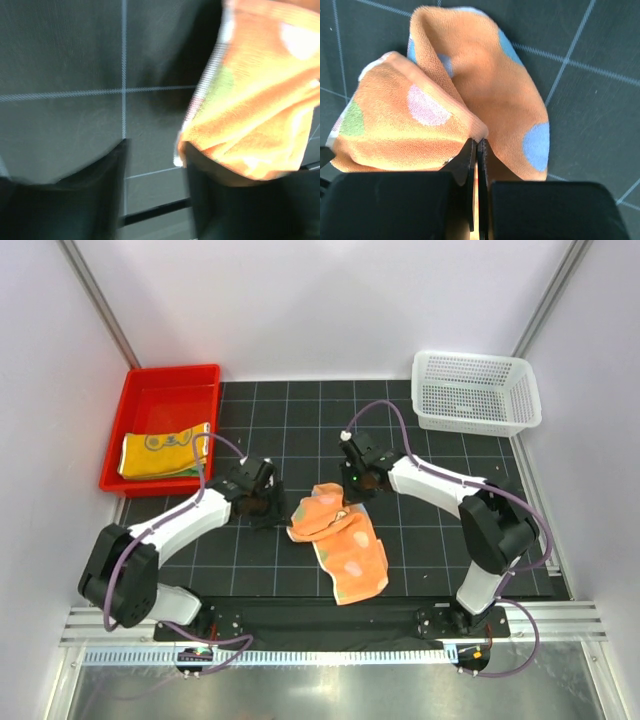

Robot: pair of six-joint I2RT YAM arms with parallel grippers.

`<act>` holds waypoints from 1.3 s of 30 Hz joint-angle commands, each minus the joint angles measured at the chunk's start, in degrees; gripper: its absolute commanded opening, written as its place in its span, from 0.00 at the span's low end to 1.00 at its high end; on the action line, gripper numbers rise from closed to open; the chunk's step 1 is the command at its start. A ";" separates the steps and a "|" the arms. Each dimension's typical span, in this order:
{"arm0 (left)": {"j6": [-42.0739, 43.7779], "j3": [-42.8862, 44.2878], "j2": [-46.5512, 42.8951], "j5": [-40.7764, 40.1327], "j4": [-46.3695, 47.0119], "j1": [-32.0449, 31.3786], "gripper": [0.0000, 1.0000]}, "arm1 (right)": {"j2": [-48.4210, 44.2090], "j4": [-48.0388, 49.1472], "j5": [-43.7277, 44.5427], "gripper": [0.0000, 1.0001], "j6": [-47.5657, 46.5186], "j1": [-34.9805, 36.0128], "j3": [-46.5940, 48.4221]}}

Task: Fold and stack the towels
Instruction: Flatten out the crumpled towel

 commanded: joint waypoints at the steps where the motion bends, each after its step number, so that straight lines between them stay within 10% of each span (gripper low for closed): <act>1: 7.23 5.80 -3.41 -2.90 2.26 0.68 0.58 | -2.34 4.00 -1.08 0.01 -4.45 -0.58 -0.88; 5: 15.50 14.07 2.73 5.48 4.45 2.26 0.69 | -5.32 7.51 -1.07 0.01 -5.78 -0.67 -8.00; 14: 26.52 27.88 24.26 19.75 1.82 2.79 0.60 | -8.23 14.37 -2.75 0.01 -4.81 -0.58 -15.84; 39: 22.92 21.29 24.19 34.80 8.06 2.79 0.44 | -10.87 15.60 -2.39 0.04 -3.14 -0.67 -16.72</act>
